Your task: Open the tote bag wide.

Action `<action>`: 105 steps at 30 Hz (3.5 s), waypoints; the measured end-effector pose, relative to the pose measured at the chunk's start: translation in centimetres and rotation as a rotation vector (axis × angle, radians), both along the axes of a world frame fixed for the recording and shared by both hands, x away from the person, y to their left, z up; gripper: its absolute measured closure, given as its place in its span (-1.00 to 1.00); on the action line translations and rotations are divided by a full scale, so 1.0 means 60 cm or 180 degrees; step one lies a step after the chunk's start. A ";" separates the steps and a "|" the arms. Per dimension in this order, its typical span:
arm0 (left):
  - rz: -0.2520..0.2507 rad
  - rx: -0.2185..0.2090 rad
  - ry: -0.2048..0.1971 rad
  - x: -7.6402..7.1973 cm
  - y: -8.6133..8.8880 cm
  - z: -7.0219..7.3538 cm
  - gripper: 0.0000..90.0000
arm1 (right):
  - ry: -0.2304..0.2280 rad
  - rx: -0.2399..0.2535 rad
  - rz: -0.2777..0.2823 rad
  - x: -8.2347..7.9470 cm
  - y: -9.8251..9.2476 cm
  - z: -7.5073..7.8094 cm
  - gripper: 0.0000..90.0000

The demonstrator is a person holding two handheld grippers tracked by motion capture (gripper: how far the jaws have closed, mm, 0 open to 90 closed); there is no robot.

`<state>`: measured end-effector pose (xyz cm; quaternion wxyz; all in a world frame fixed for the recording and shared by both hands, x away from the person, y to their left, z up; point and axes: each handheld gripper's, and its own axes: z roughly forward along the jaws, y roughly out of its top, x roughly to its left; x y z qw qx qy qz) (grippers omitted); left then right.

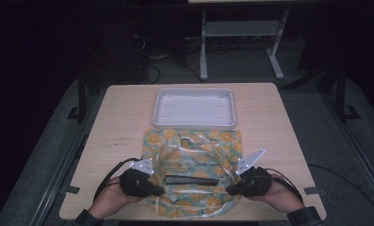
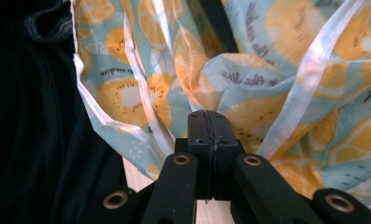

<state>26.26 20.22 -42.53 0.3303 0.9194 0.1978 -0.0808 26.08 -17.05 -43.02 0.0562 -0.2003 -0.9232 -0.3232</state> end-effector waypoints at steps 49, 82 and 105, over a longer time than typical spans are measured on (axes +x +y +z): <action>0.0031 0.0493 -0.0199 0.019 -0.011 -0.036 0.96 | -0.0410 0.0431 -0.0128 0.001 0.007 0.078 0.55; 0.0052 0.0468 -0.0174 0.020 -0.010 -0.037 0.97 | -0.0819 -0.0083 0.0223 0.056 0.134 0.038 0.75; 0.0067 0.0460 -0.0158 0.021 -0.008 -0.037 0.98 | -0.0808 -0.0068 -0.0363 0.128 0.086 0.034 0.99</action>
